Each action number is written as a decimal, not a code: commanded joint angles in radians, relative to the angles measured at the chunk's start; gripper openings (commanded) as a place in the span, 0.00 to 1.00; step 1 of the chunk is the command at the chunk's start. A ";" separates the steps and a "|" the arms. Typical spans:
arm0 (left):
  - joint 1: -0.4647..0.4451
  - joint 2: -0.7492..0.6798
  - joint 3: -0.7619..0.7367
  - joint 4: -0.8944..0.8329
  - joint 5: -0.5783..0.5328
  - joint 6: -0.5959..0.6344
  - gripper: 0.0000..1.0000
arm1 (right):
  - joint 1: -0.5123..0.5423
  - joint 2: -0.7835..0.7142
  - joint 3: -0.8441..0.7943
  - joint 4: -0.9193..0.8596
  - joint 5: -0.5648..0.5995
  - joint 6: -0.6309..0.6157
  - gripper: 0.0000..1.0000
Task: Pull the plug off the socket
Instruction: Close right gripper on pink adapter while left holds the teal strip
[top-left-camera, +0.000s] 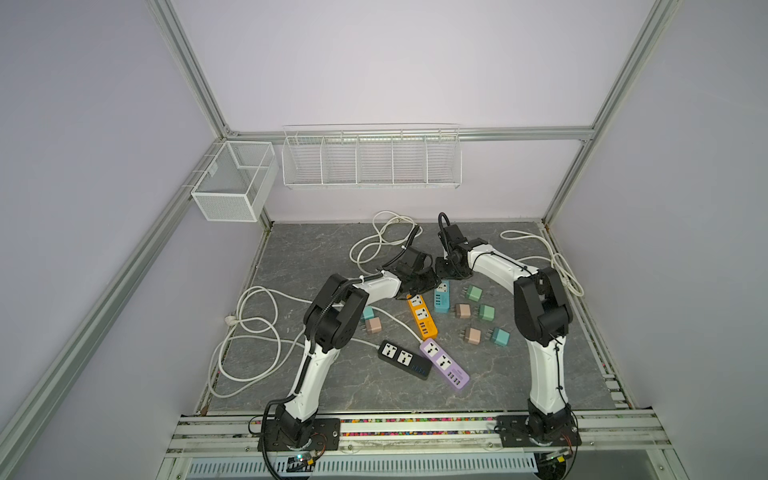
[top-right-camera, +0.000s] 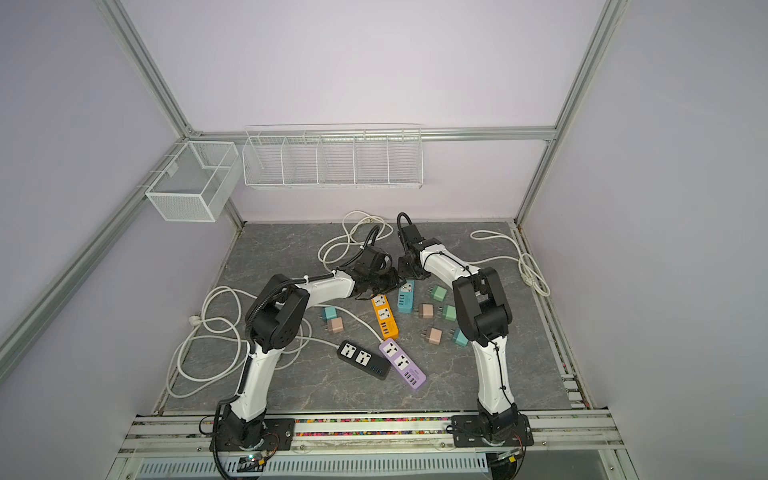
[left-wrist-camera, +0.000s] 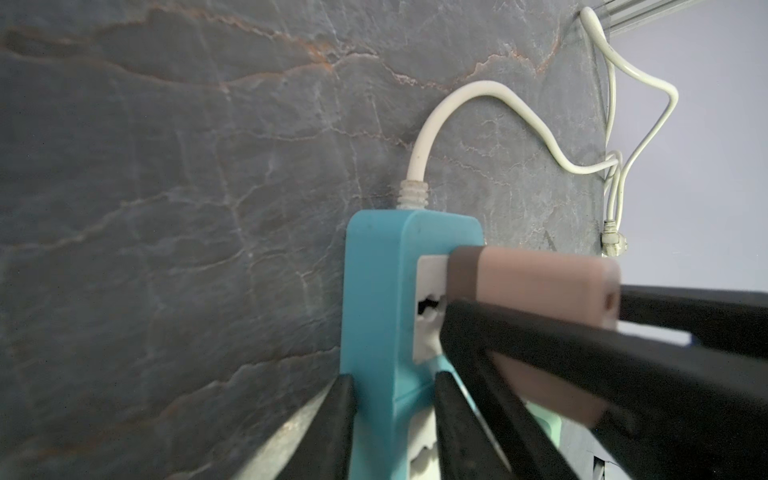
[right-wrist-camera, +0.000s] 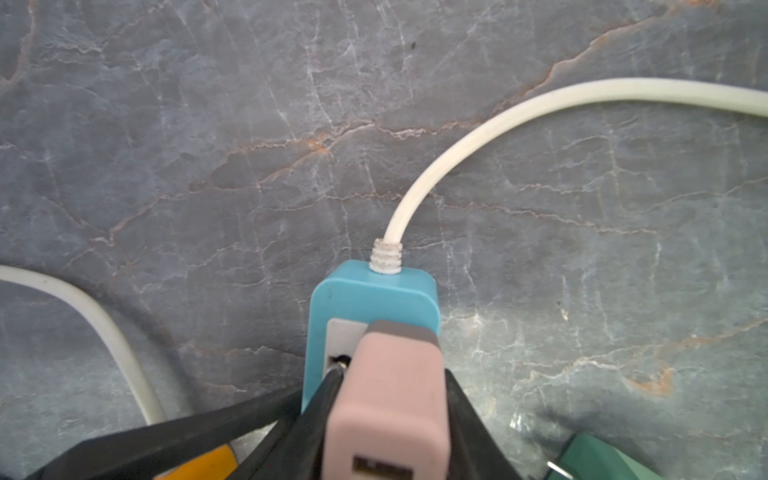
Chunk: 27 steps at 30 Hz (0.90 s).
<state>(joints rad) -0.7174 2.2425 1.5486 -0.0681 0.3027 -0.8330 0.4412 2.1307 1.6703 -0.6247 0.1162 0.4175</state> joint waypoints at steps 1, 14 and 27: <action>-0.010 0.027 -0.031 -0.044 -0.023 0.005 0.33 | 0.007 0.017 0.016 -0.016 0.000 -0.008 0.36; -0.028 0.022 -0.074 -0.010 -0.035 -0.014 0.32 | 0.017 0.013 0.027 -0.019 -0.004 0.000 0.29; -0.032 0.028 -0.085 -0.021 -0.037 -0.008 0.32 | -0.015 -0.017 0.006 -0.004 -0.044 0.020 0.27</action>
<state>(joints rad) -0.7292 2.2330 1.5047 0.0082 0.2760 -0.8371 0.4213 2.1304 1.6737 -0.6319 0.0929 0.4164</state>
